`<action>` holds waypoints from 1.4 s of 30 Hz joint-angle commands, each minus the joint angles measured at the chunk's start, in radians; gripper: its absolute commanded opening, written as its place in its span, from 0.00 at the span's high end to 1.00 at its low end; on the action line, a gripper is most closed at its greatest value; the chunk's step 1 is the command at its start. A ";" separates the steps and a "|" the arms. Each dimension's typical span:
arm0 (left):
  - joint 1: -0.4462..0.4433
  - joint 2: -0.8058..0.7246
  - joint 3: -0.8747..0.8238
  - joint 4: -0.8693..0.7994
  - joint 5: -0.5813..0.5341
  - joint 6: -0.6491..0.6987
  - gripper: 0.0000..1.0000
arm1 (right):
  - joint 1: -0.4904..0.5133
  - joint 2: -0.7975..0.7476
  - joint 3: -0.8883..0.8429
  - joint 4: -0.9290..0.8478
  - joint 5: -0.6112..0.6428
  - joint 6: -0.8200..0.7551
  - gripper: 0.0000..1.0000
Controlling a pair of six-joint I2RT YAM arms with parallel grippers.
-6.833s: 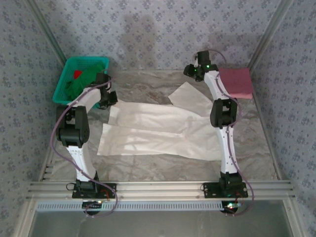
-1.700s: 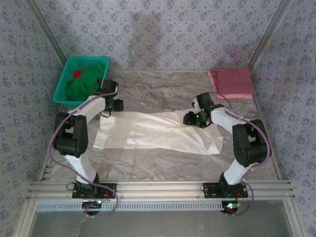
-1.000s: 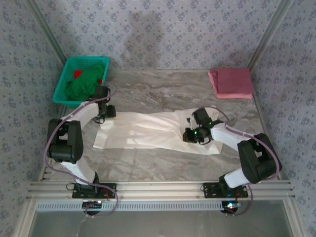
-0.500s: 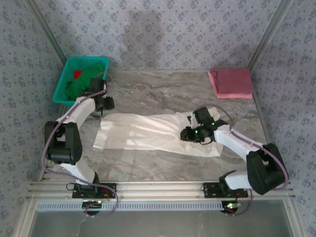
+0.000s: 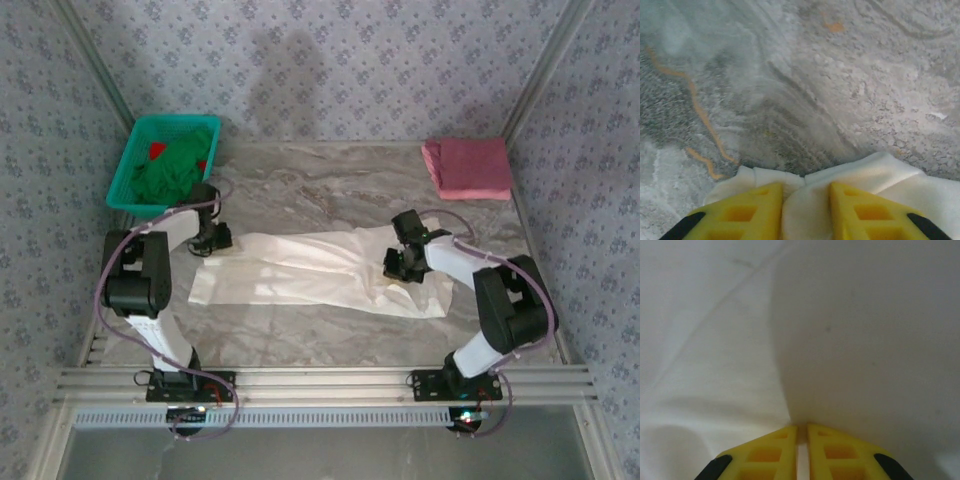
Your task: Fold and stack the t-shirts
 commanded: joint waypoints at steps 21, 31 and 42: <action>-0.162 -0.650 -0.572 -0.161 0.144 -0.428 0.74 | -0.091 0.905 1.454 -0.231 -0.172 -0.100 0.80; -0.168 -0.793 -0.401 -0.207 0.144 -0.350 0.73 | -0.069 0.503 1.020 -0.076 -0.243 -0.035 0.71; -0.218 -0.285 -0.137 -0.018 0.236 -0.133 0.91 | 0.176 0.406 0.535 0.230 -0.185 0.157 1.00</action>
